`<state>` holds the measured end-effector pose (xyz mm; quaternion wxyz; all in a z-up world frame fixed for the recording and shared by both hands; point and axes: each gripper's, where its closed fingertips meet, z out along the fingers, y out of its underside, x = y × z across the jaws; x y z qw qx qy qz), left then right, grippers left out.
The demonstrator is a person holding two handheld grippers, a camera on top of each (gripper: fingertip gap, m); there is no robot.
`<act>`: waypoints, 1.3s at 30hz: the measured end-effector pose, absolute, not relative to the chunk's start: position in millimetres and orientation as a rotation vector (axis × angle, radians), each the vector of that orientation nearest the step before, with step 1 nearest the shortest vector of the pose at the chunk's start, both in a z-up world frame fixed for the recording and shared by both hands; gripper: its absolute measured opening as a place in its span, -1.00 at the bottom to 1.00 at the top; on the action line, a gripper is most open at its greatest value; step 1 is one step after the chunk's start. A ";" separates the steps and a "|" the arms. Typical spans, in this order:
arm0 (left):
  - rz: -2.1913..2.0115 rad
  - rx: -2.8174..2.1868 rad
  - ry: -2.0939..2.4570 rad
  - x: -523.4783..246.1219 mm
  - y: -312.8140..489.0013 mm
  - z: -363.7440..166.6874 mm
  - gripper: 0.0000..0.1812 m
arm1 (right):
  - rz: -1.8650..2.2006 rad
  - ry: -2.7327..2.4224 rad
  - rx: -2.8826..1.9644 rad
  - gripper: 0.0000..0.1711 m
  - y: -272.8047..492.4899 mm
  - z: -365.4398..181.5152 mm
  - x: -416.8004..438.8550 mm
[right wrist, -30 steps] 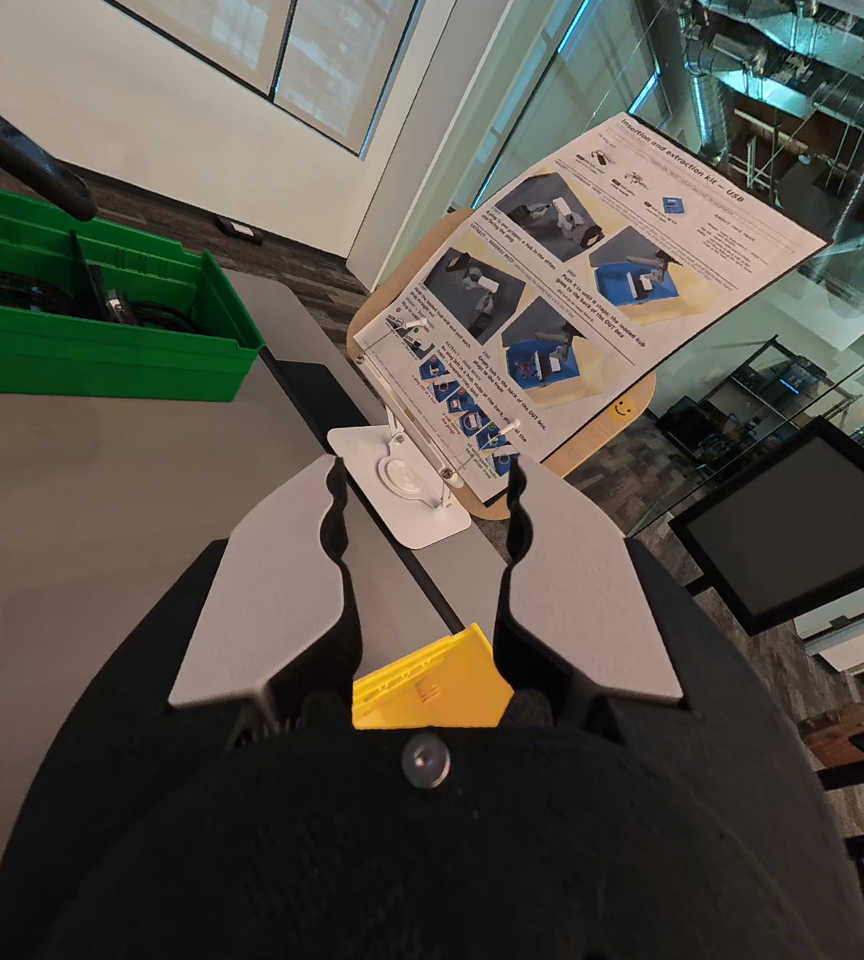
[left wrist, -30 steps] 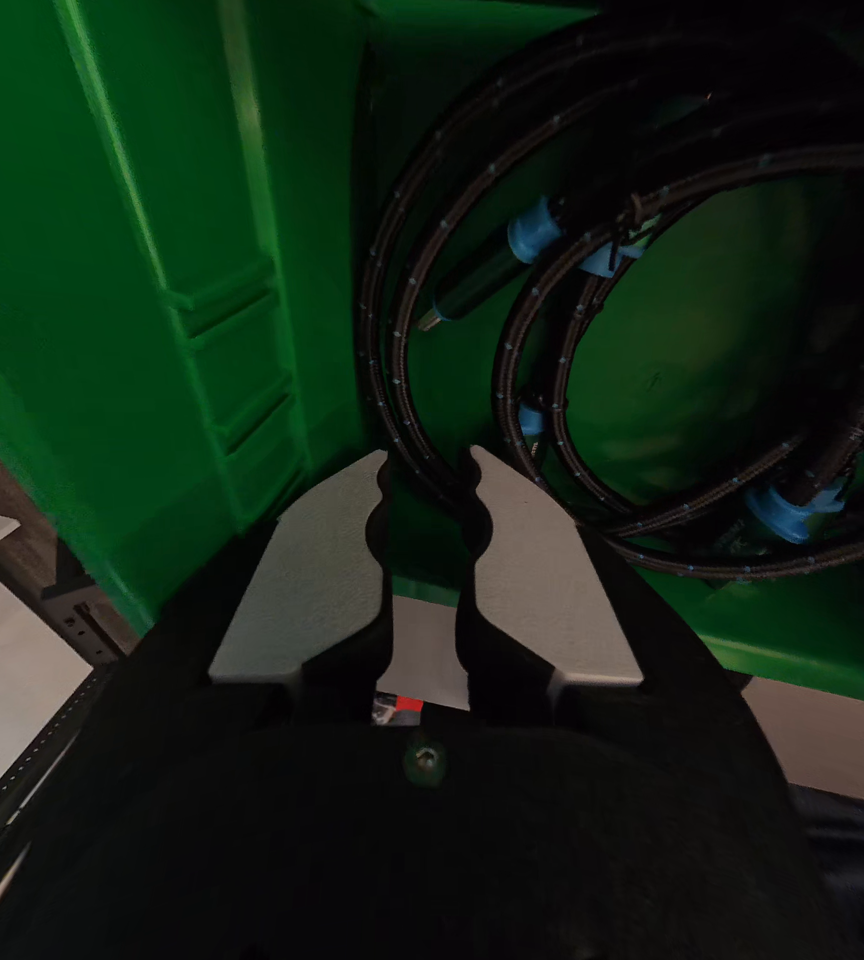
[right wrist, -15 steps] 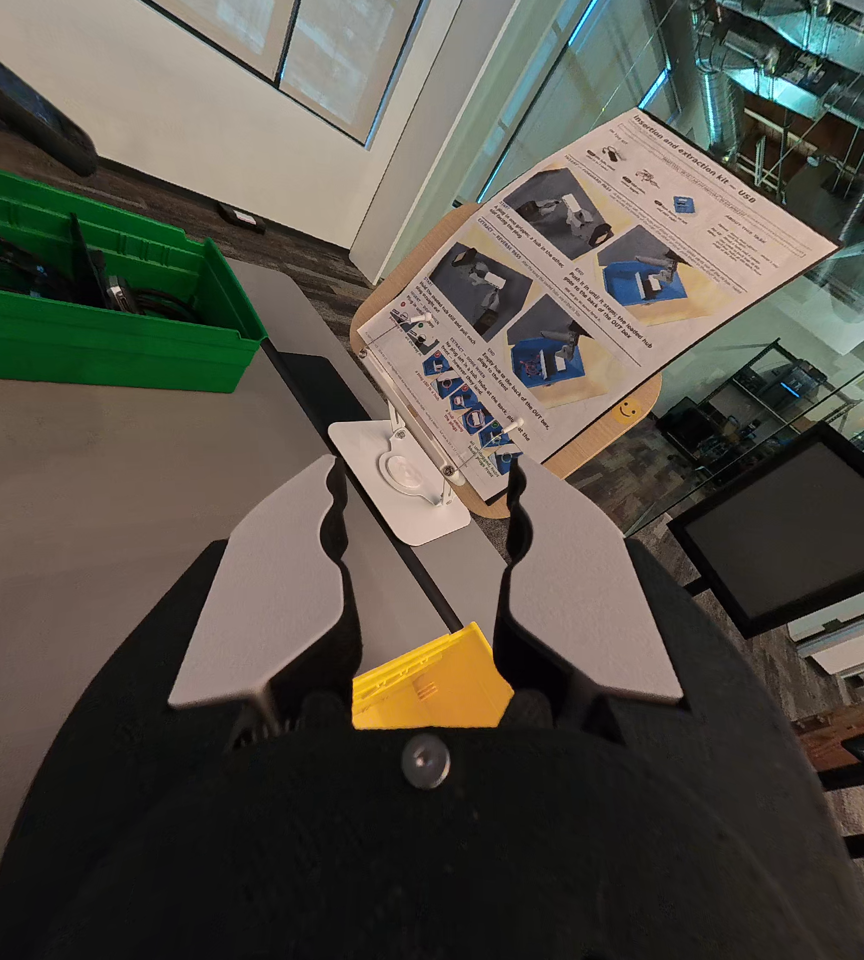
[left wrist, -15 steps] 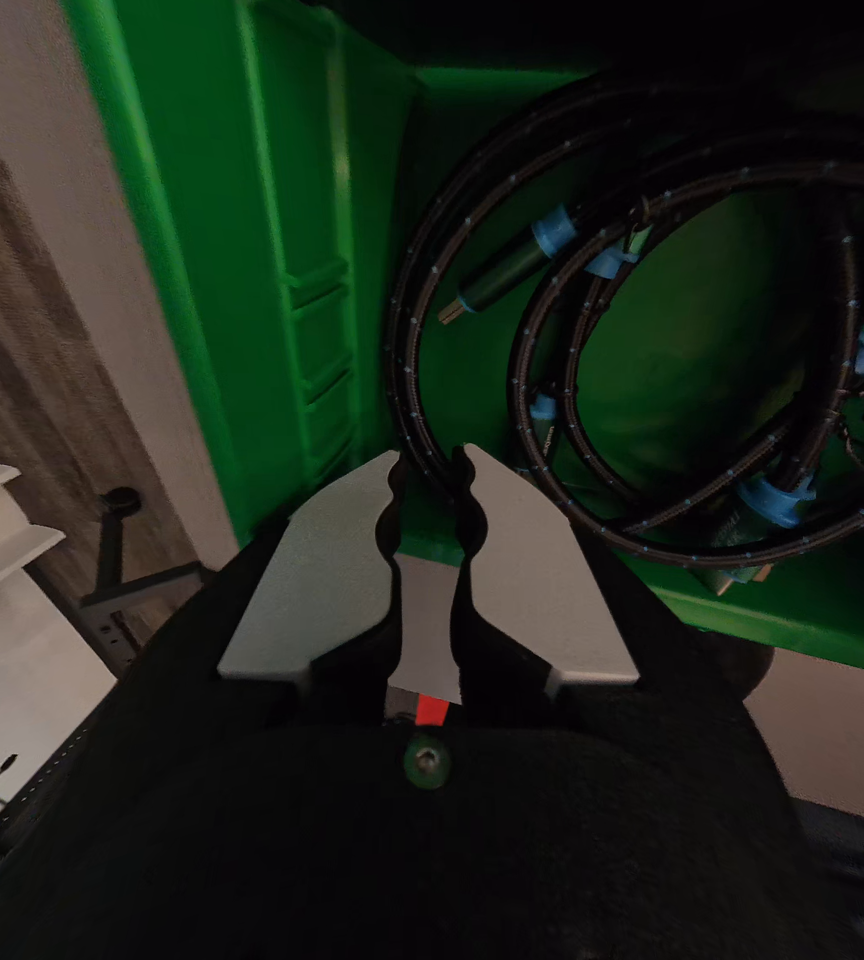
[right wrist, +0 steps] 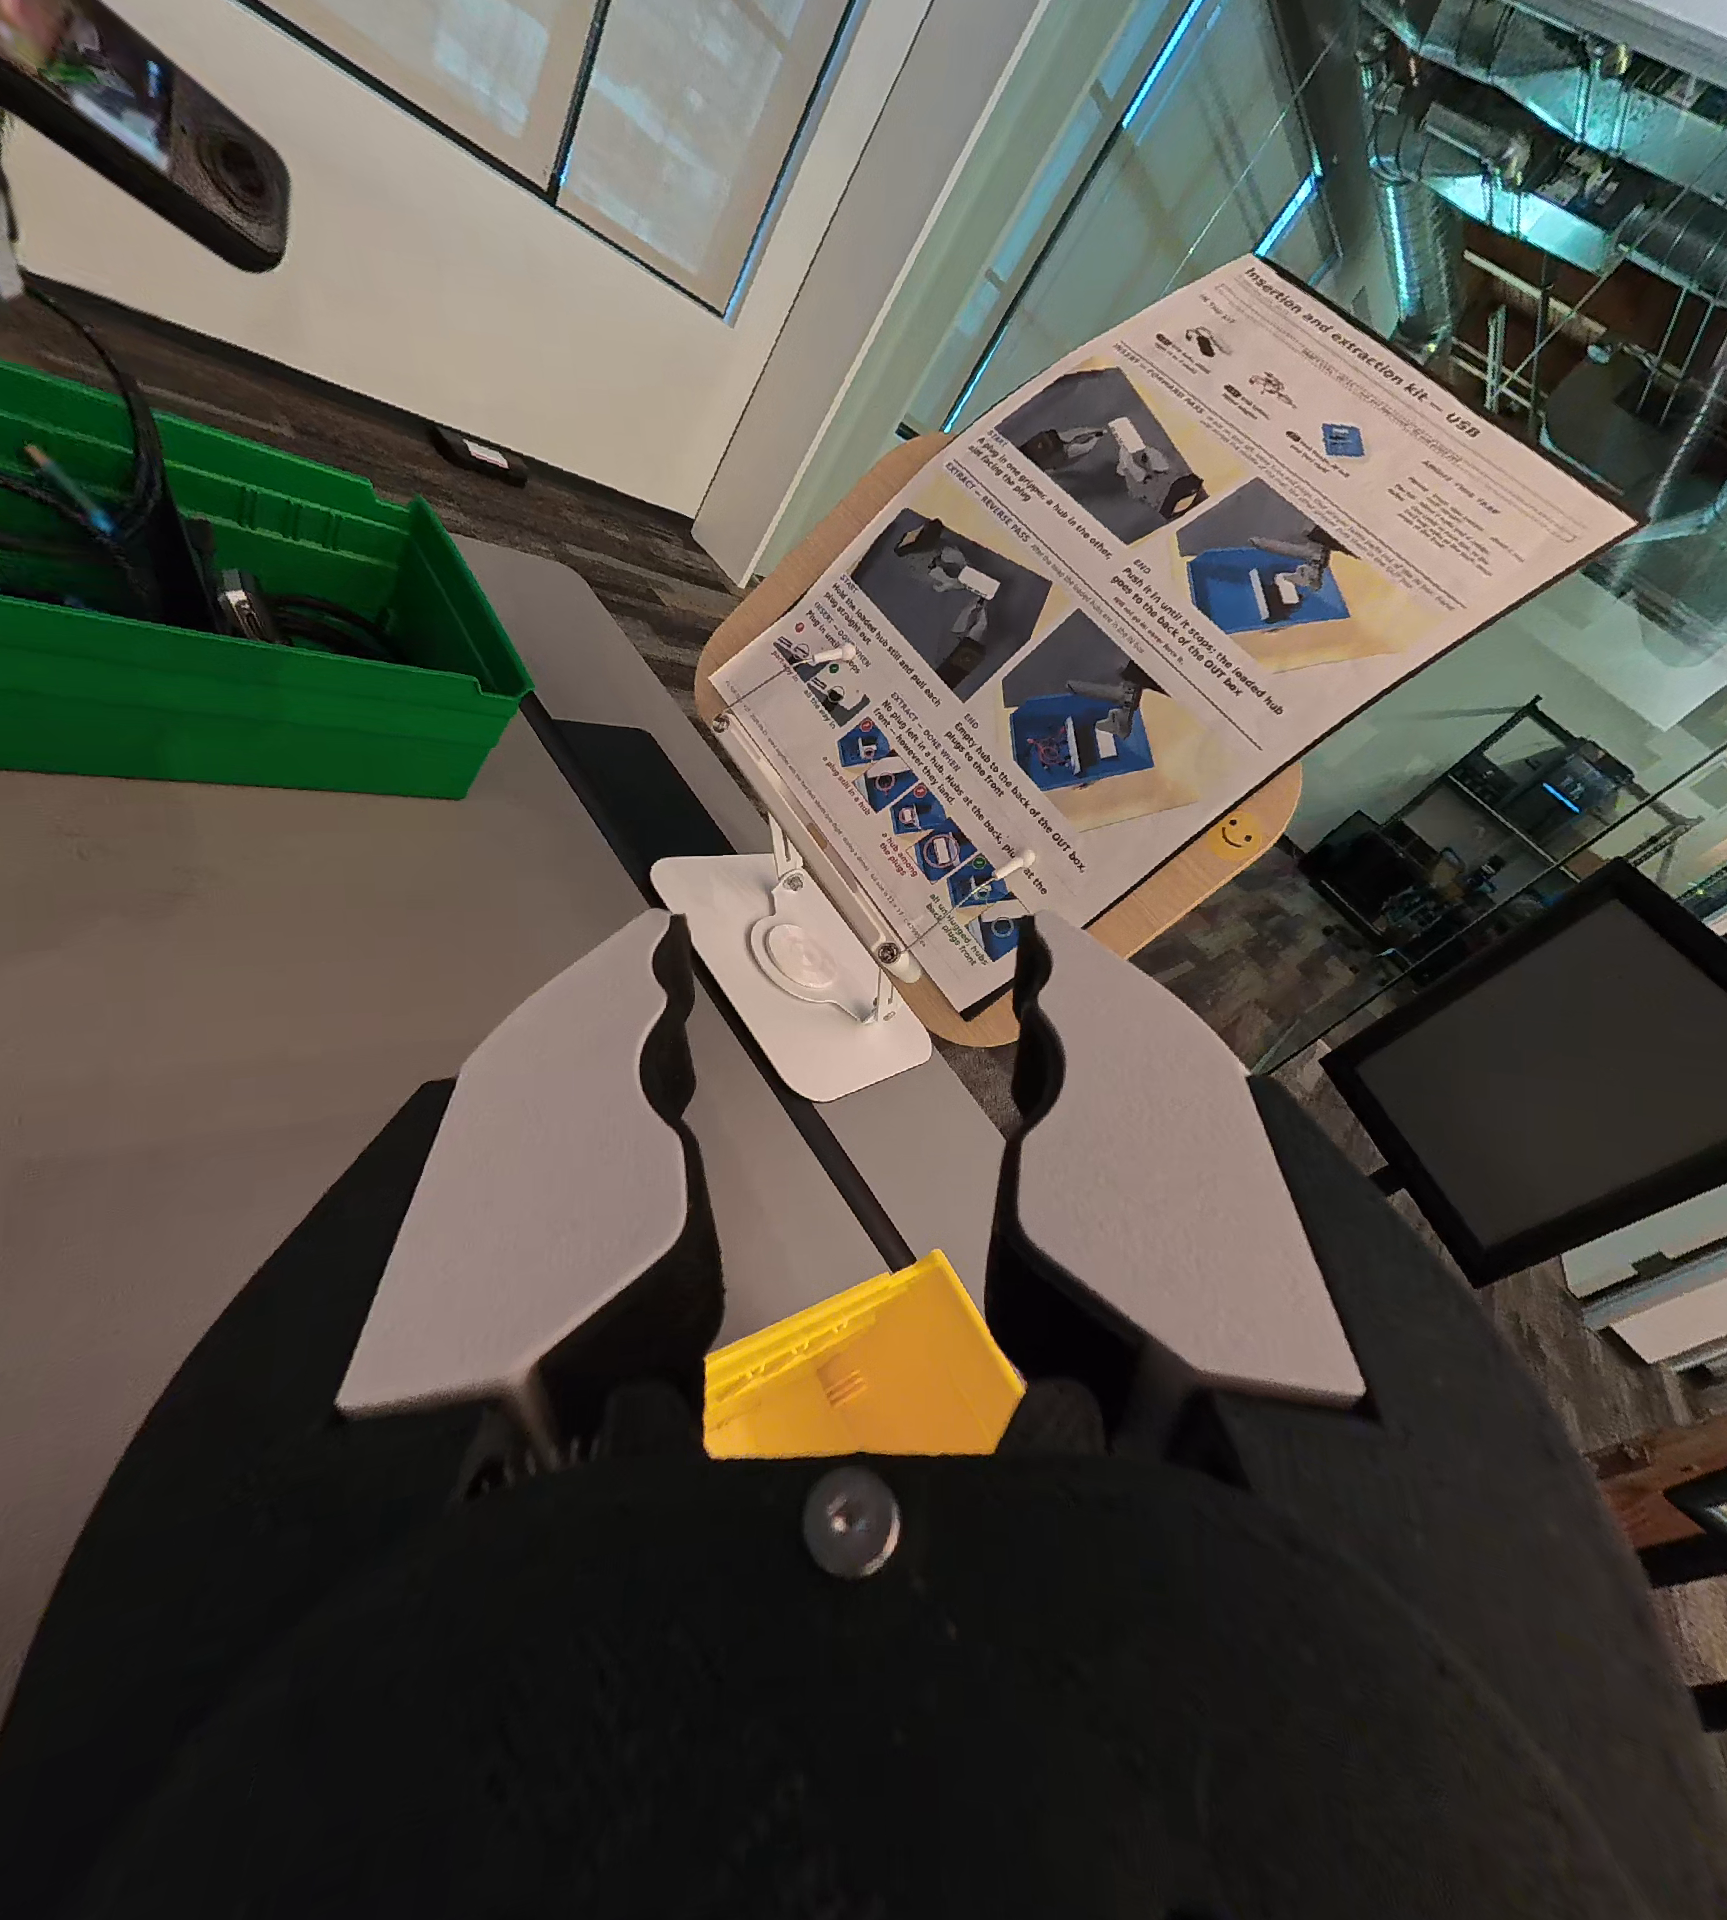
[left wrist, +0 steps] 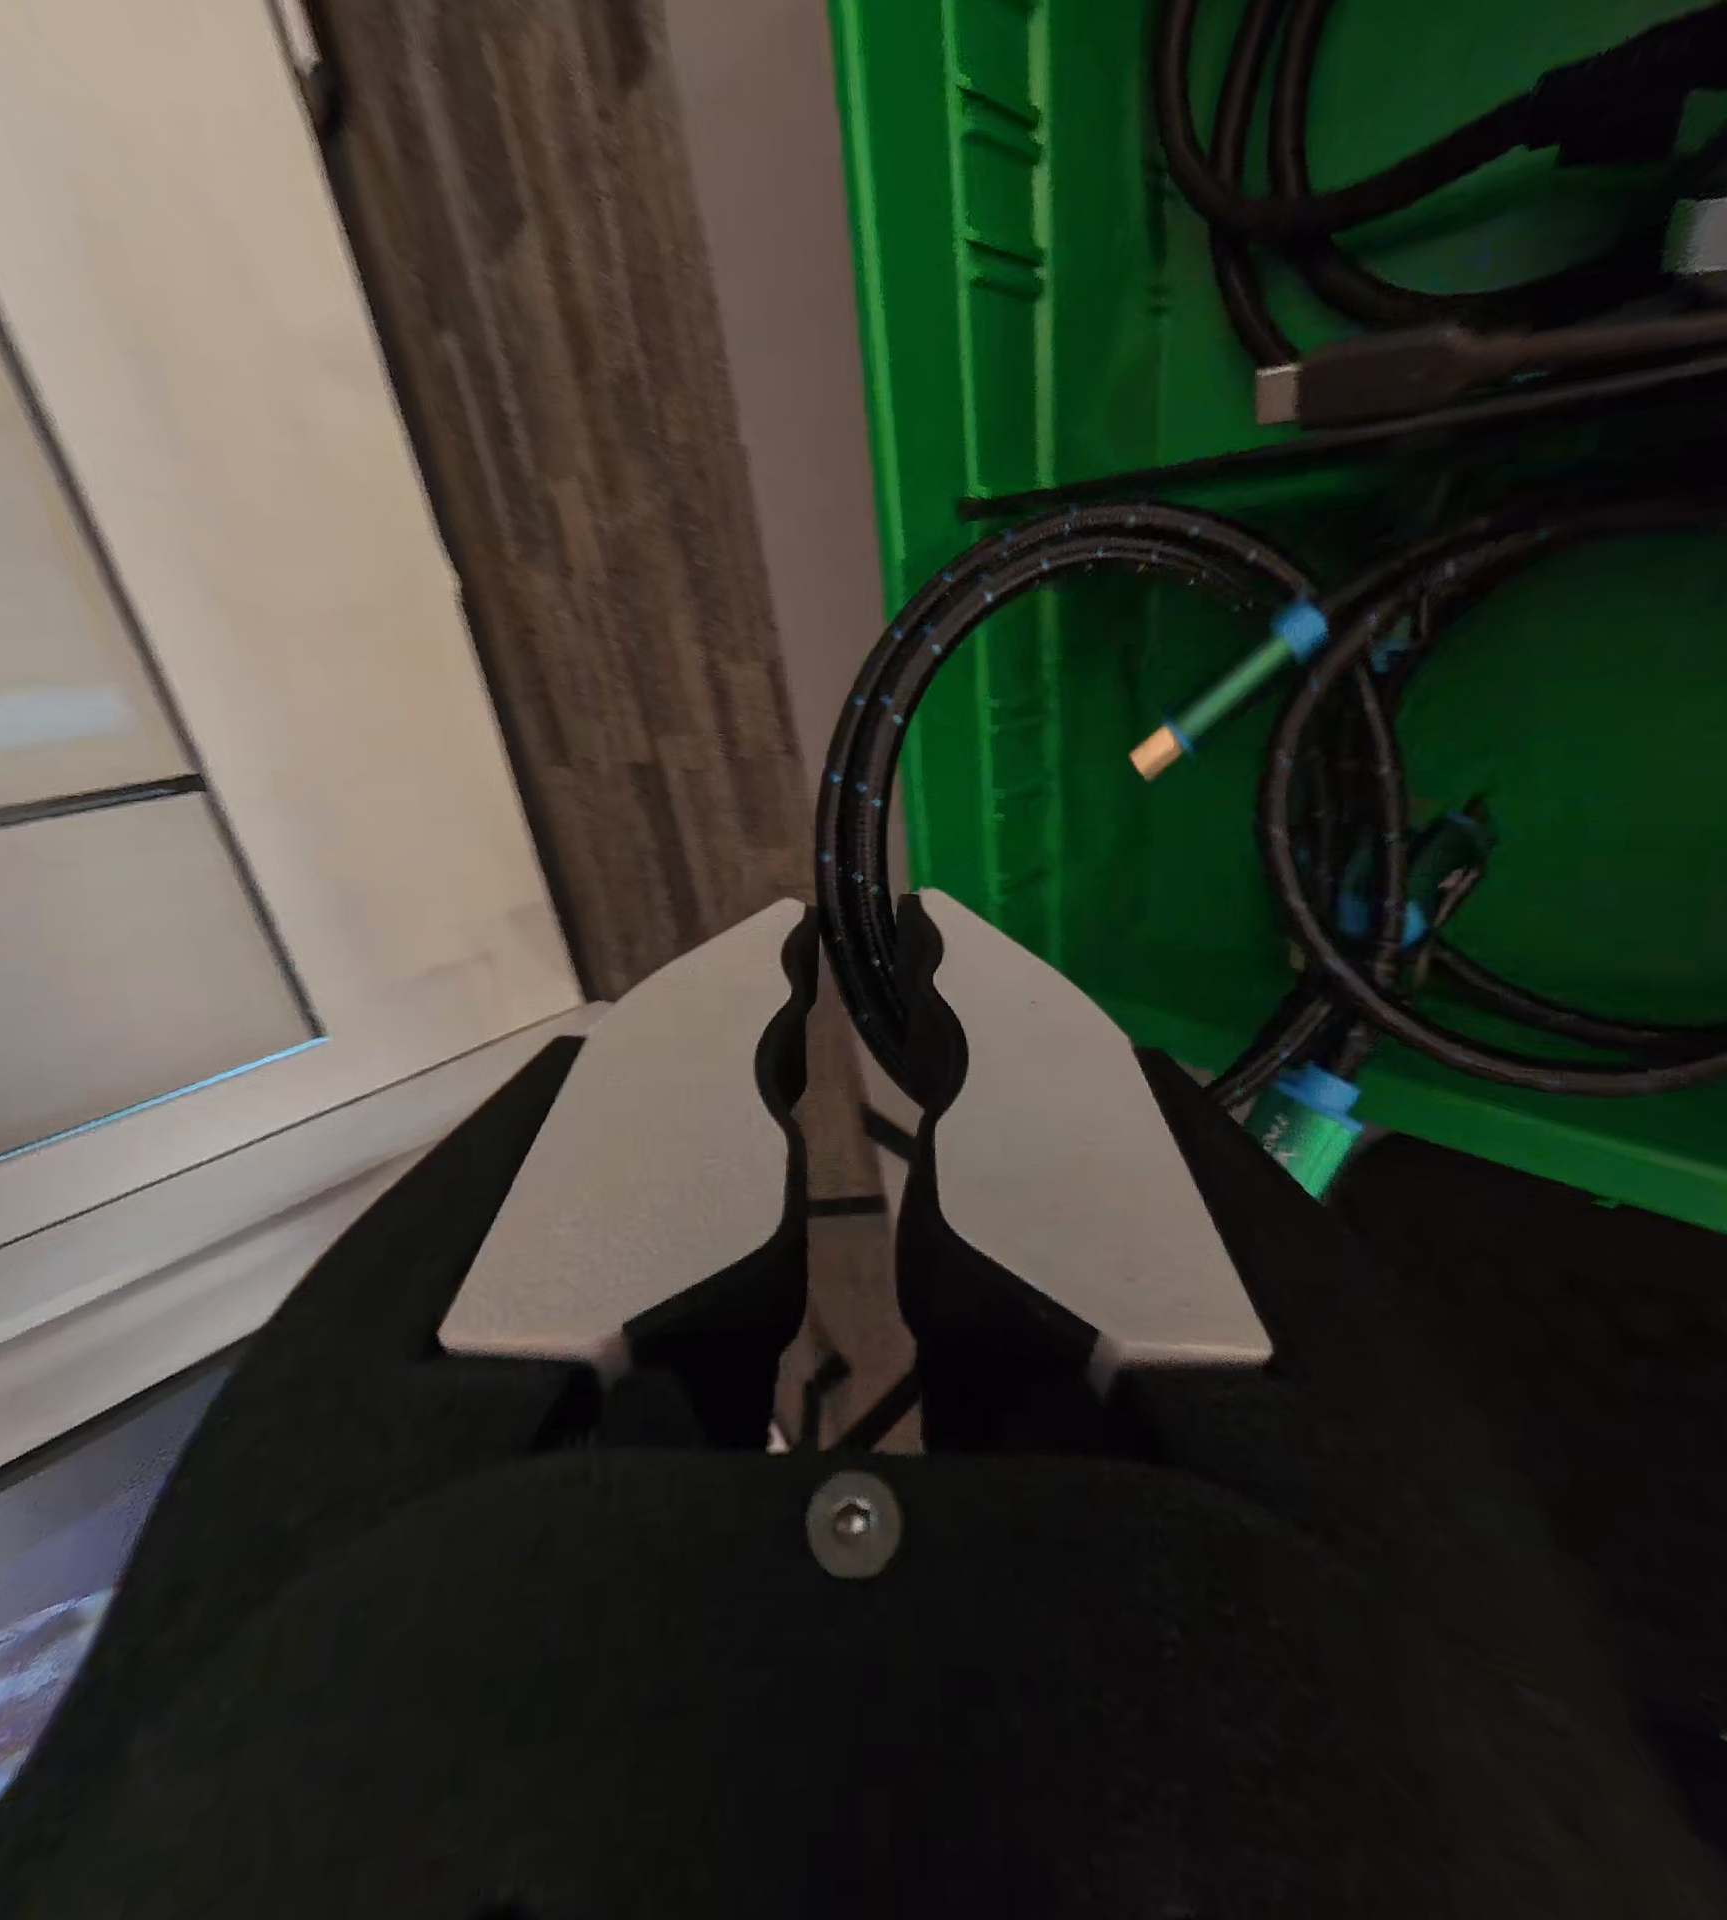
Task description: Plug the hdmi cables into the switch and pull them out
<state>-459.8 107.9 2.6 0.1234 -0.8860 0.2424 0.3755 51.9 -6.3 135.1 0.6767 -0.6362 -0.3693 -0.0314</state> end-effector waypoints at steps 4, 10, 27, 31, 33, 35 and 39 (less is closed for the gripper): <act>1.250 -2.479 0.777 -461.9 113.2 26.5 -0.86 | -0.066 -0.823 -1.421 -0.29 -8.0 137.7 54.3; 1.420 -2.338 0.838 -471.2 117.2 52.9 -0.86 | -0.058 -0.810 -1.412 -0.29 -9.8 140.4 57.7; 1.111 -2.258 0.899 -445.5 109.3 70.7 -0.87 | -0.055 -0.873 -1.453 -0.29 -1.4 125.4 43.0; 0.875 -2.297 1.071 -416.0 98.7 46.4 -0.88 | -0.060 -0.889 -1.457 -0.29 -0.2 122.9 38.3; 0.766 -2.318 1.180 -404.3 96.4 27.0 -0.87 | -0.055 -0.891 -1.456 -0.29 -0.3 122.6 37.1; 0.722 -2.335 1.255 -401.7 101.2 4.4 -0.87 | -0.056 -0.894 -1.460 -0.29 0.0 121.6 36.6; 0.800 -2.381 1.292 -424.3 121.2 -41.6 -0.88 | -0.059 -0.903 -1.464 -0.29 0.4 119.4 34.8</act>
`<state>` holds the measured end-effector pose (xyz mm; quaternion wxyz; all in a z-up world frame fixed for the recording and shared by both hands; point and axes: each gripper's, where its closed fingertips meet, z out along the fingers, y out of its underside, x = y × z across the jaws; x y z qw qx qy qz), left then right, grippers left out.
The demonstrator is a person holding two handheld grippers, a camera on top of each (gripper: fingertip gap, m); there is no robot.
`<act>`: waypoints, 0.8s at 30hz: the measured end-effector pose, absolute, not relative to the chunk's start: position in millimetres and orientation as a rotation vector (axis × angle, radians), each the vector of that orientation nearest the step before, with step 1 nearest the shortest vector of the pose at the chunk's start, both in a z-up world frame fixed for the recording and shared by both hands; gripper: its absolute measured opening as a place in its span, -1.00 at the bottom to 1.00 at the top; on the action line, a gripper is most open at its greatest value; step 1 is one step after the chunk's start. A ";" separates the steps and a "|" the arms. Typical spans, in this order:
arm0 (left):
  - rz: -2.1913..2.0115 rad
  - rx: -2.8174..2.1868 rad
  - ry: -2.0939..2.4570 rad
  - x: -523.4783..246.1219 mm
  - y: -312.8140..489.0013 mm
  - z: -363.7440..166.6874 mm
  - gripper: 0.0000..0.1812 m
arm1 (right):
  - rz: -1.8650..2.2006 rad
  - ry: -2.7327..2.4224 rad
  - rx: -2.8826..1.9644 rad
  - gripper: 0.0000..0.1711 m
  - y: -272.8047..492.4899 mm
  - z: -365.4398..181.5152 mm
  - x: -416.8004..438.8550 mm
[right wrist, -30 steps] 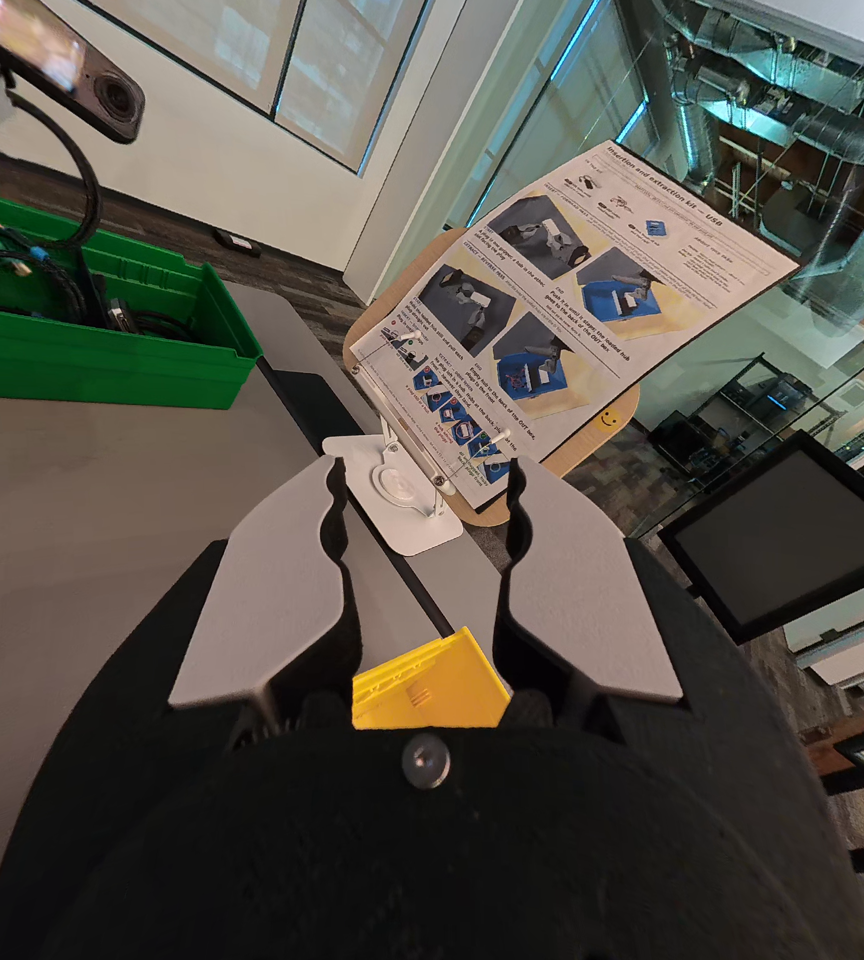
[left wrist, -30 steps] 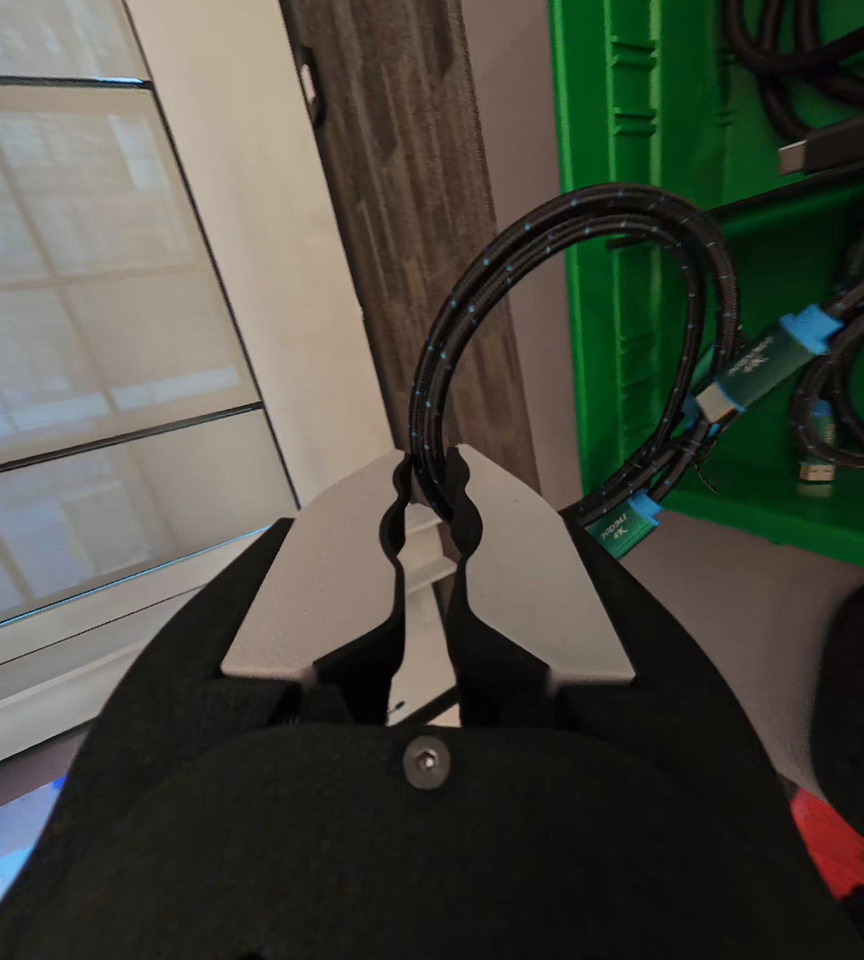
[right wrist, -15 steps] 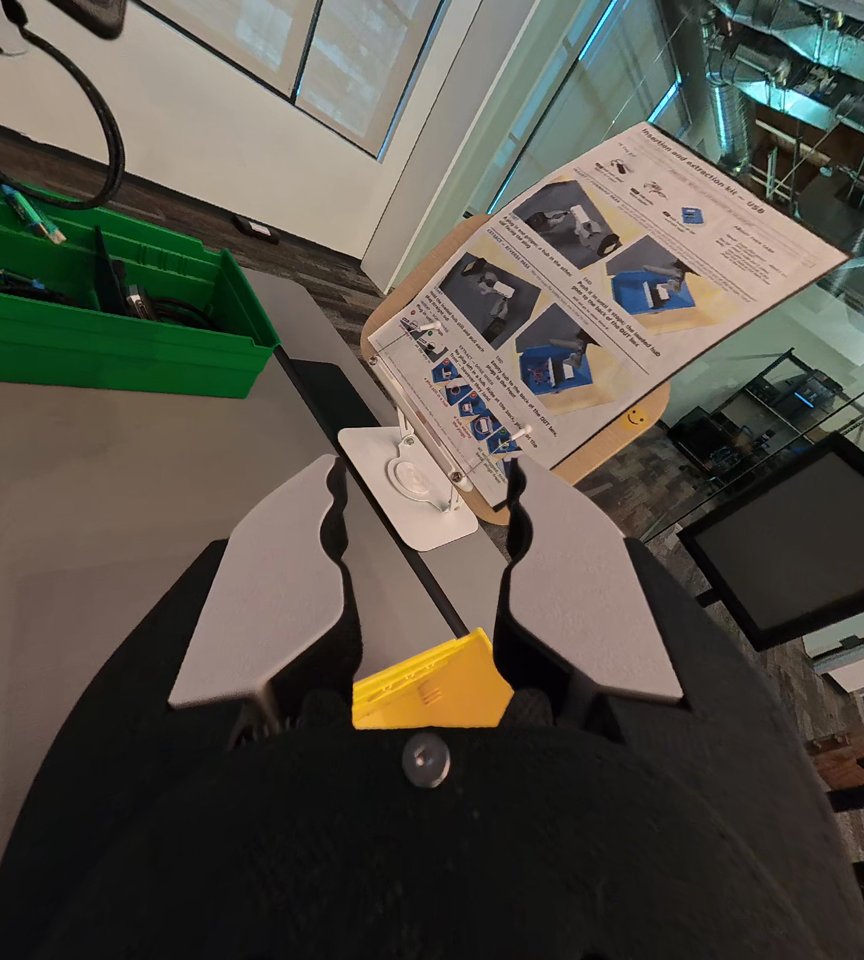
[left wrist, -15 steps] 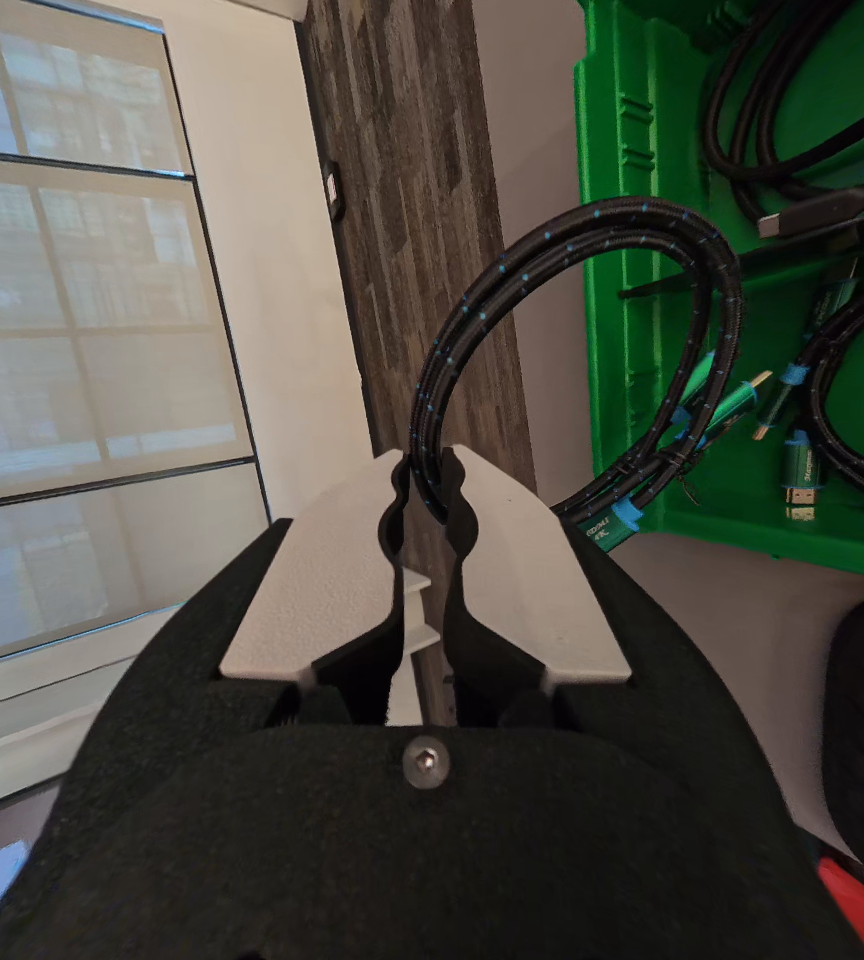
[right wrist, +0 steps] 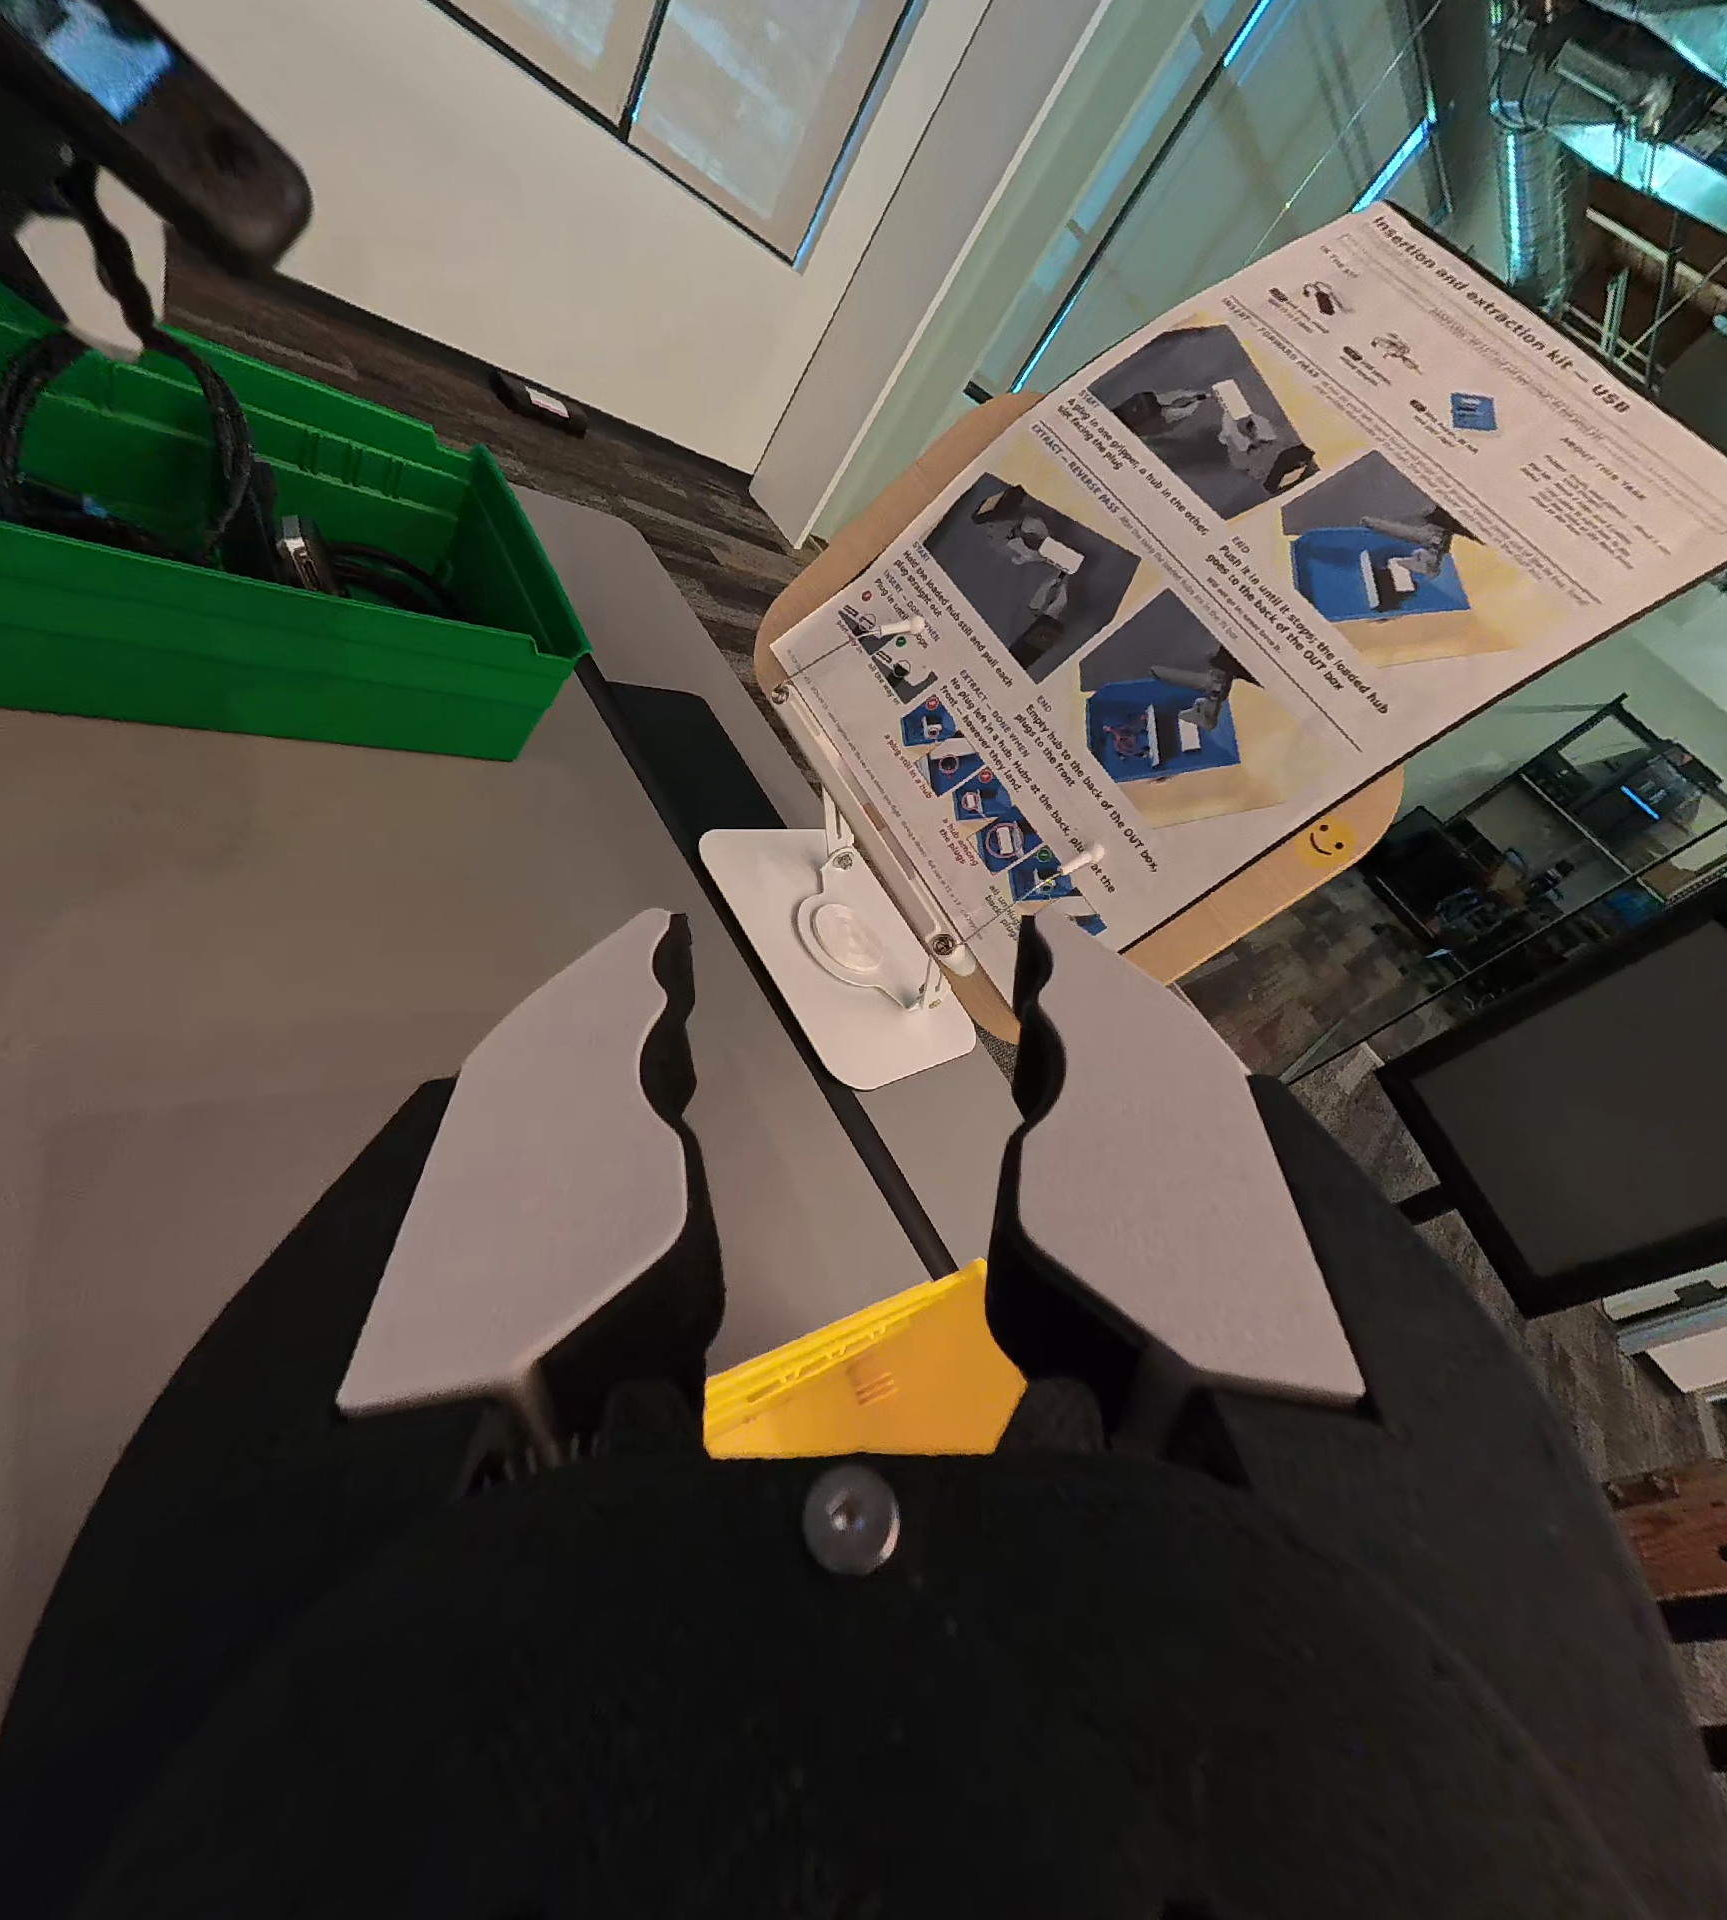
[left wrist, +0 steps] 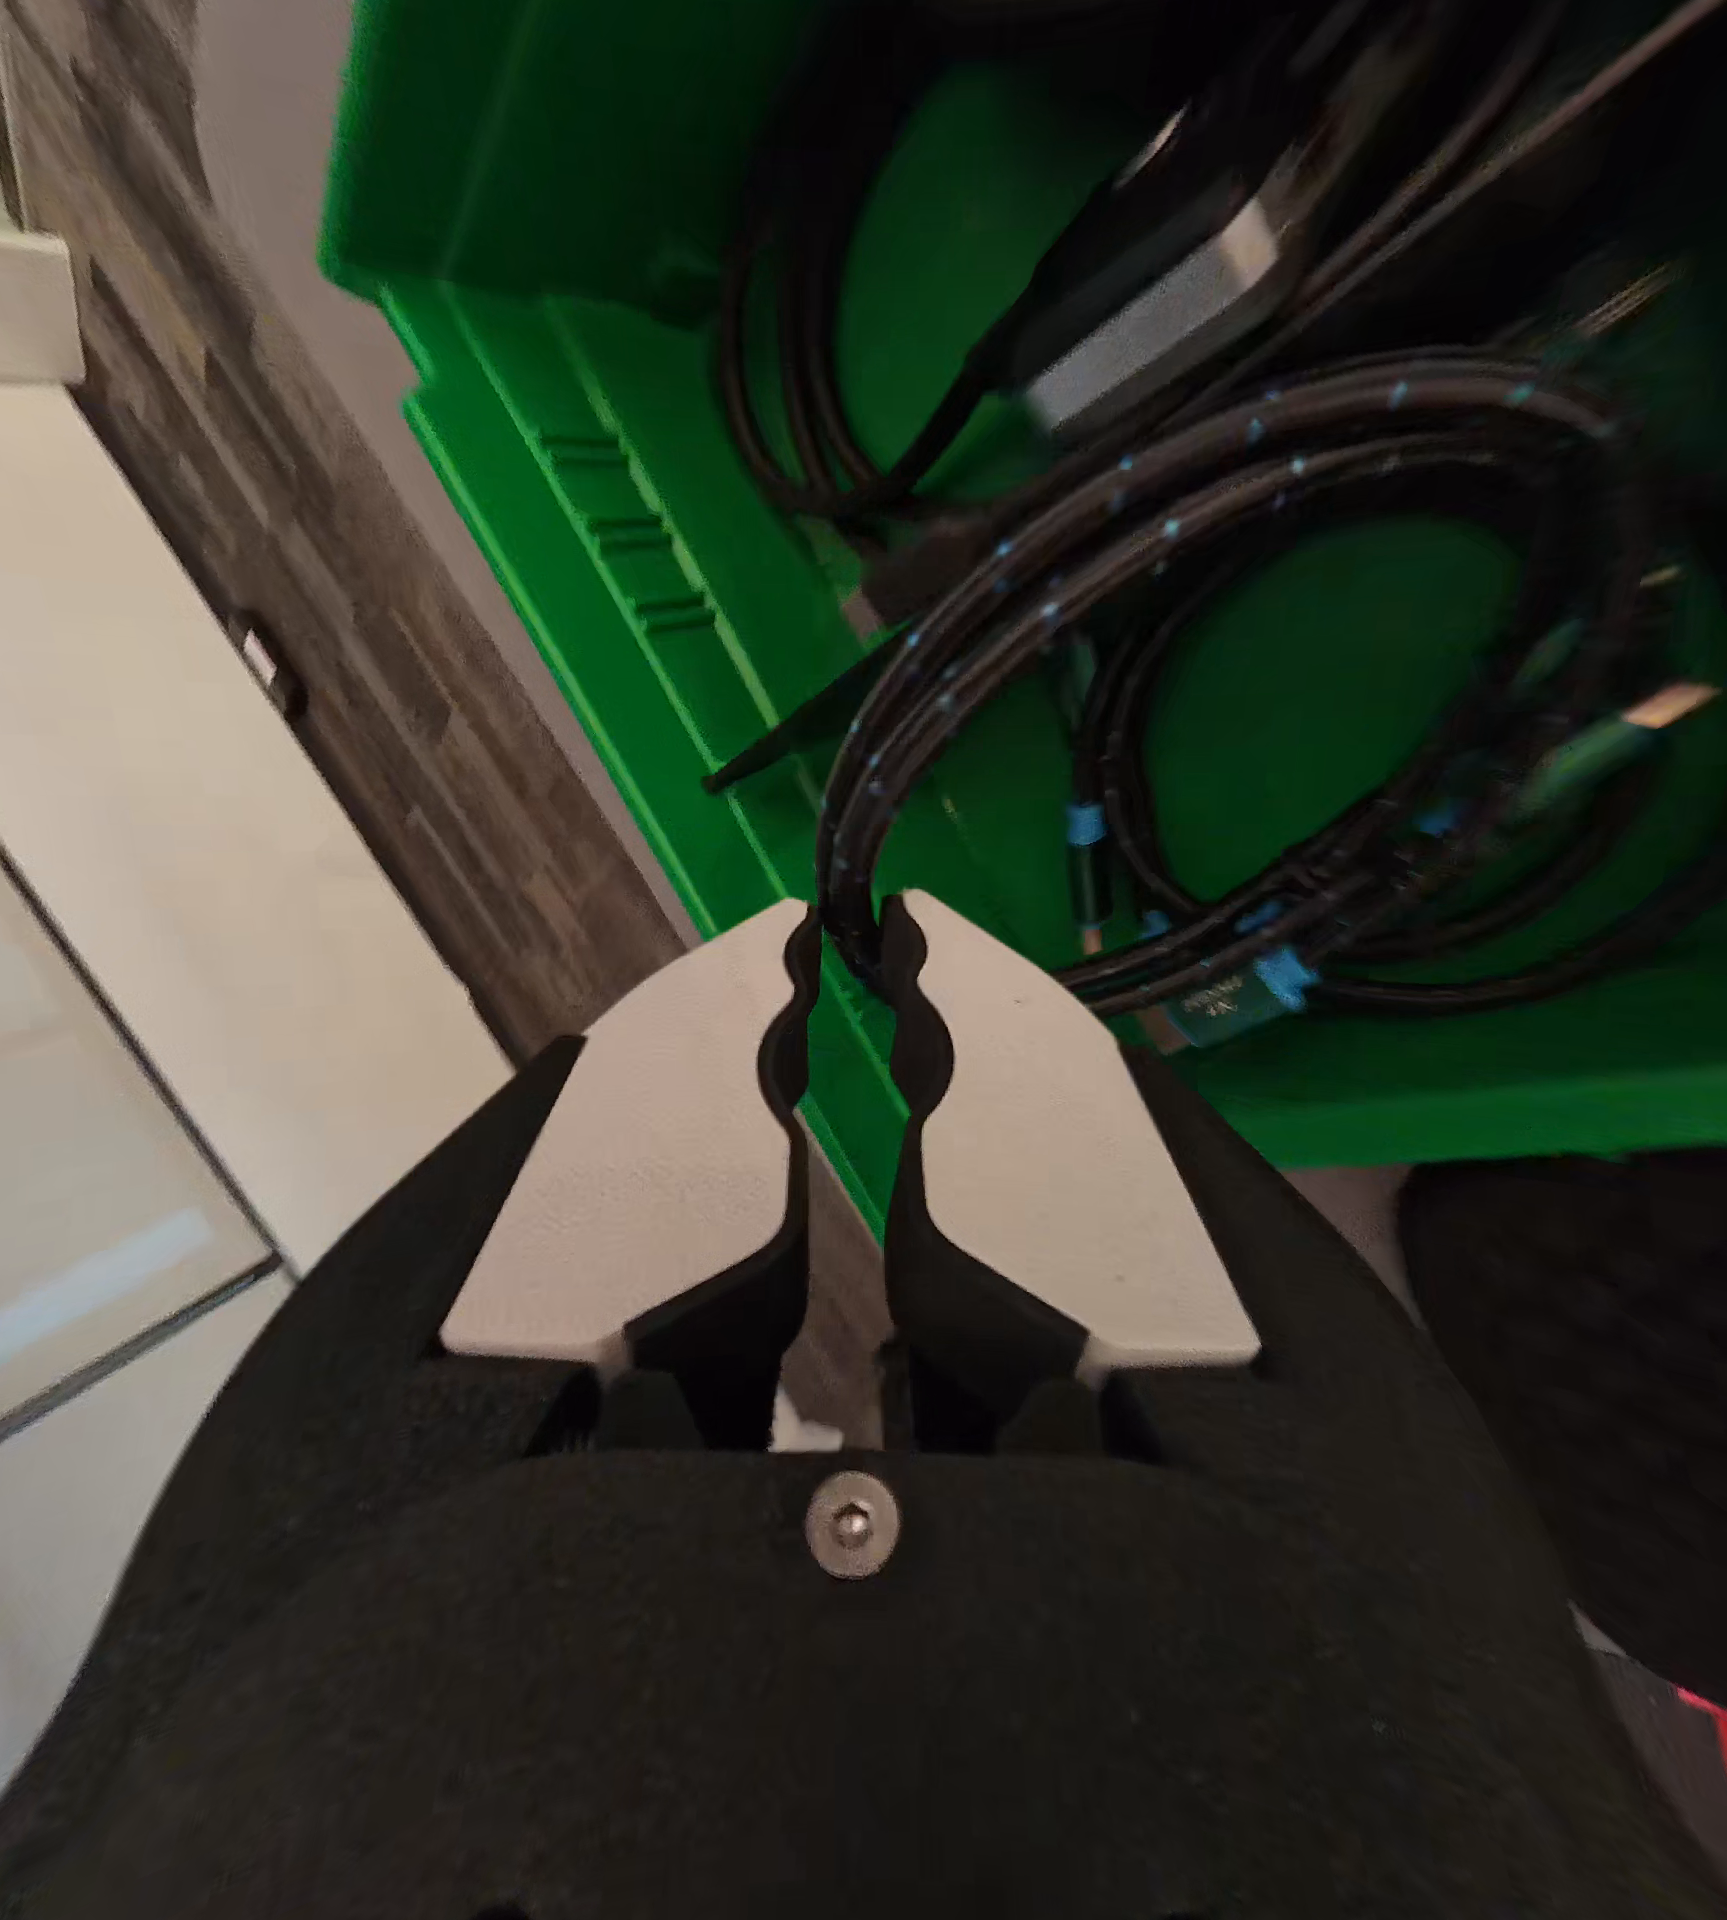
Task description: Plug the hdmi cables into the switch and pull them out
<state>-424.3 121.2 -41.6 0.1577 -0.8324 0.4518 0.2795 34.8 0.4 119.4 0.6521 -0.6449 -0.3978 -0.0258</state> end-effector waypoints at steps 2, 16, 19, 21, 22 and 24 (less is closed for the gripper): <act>0.830 -2.454 1.274 -442.6 124.3 -60.3 -0.89 | -0.058 -0.906 -1.465 -0.29 0.9 118.7 34.4; 0.293 -2.303 1.335 -408.9 86.2 -54.7 -0.56 | -0.068 -0.905 -1.487 -0.29 8.0 113.1 37.3; 0.177 -2.168 1.613 -381.7 53.7 -73.3 -0.66 | -0.066 -0.907 -1.493 -0.29 9.4 111.1 36.4; 0.317 -2.090 1.758 -386.0 52.2 -90.3 -0.78 | -0.070 -0.912 -1.497 -0.29 9.6 110.0 35.7; 0.367 -2.069 1.802 -388.1 54.3 -97.7 -0.81 | -0.072 -0.914 -1.497 -0.29 9.3 109.6 35.2; 0.342 -2.102 1.870 -388.8 52.5 -113.7 -0.78 | -0.072 -0.917 -1.497 -0.29 8.9 109.2 34.5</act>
